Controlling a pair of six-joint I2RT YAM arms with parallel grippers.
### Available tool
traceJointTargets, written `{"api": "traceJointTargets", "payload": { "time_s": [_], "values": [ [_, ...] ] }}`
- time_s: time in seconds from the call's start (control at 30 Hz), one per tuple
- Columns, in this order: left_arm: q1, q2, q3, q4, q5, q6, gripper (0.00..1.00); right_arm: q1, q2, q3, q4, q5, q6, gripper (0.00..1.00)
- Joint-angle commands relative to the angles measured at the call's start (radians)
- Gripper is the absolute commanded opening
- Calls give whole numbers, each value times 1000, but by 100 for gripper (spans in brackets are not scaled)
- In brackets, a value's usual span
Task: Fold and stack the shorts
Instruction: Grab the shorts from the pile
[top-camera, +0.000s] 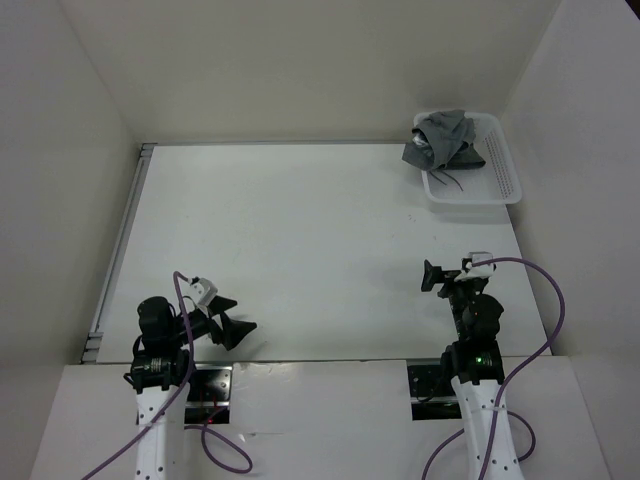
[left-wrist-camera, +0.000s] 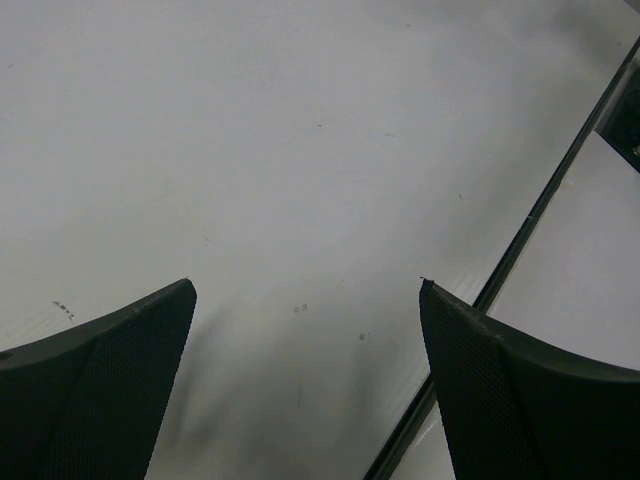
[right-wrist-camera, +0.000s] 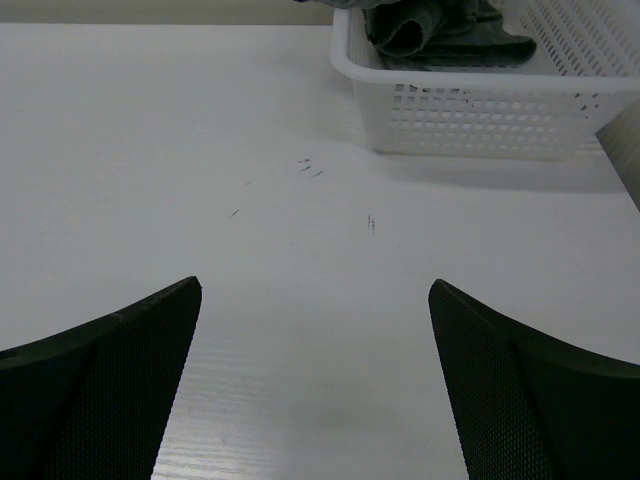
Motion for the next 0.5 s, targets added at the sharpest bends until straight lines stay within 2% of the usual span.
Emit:
{"api": "traceJointTargets", "payload": {
  "time_s": [0.0, 0.07, 0.13, 0.2, 0.23, 0.27, 0.3, 0.33, 0.37, 0.4, 0.43, 0.47],
  "values": [
    [-3, -14, 15, 20, -7, 5, 99, -6, -17, -40, 54, 15, 2, 99],
    [-3, -14, 15, 20, -41, 5, 99, -6, -17, -40, 54, 15, 2, 99],
    [-3, -24, 4, 122, -67, 5, 99, -6, -17, -40, 54, 6, 2, 99],
    [-3, -24, 20, 142, -48, 5, 99, -6, -17, -40, 54, -8, -27, 99],
    [-3, -24, 35, 182, -47, 5, 99, -6, -17, -17, 54, -217, -131, 99],
    [-3, -24, 35, 247, -107, 5, 99, -6, -17, 33, 14, -377, -417, 99],
    [-3, -24, 35, 341, -171, 5, 99, -6, -17, 63, -2, -496, -552, 99],
    [-3, -24, 35, 559, -235, 5, 99, -6, -17, 98, -79, -760, -856, 99],
    [-3, -12, 25, 664, -352, 5, 99, -6, -17, 145, -296, -832, -1229, 99],
    [-12, -3, 24, 808, -389, 5, 99, -6, -17, 131, -216, -851, -1479, 99],
    [-12, -3, 34, 834, -411, 5, 99, -6, -17, 103, -49, -851, -1398, 99],
    [-12, 12, 99, 834, -423, 5, 99, -6, -17, 34, 381, -830, -1299, 99]
  ]
}}
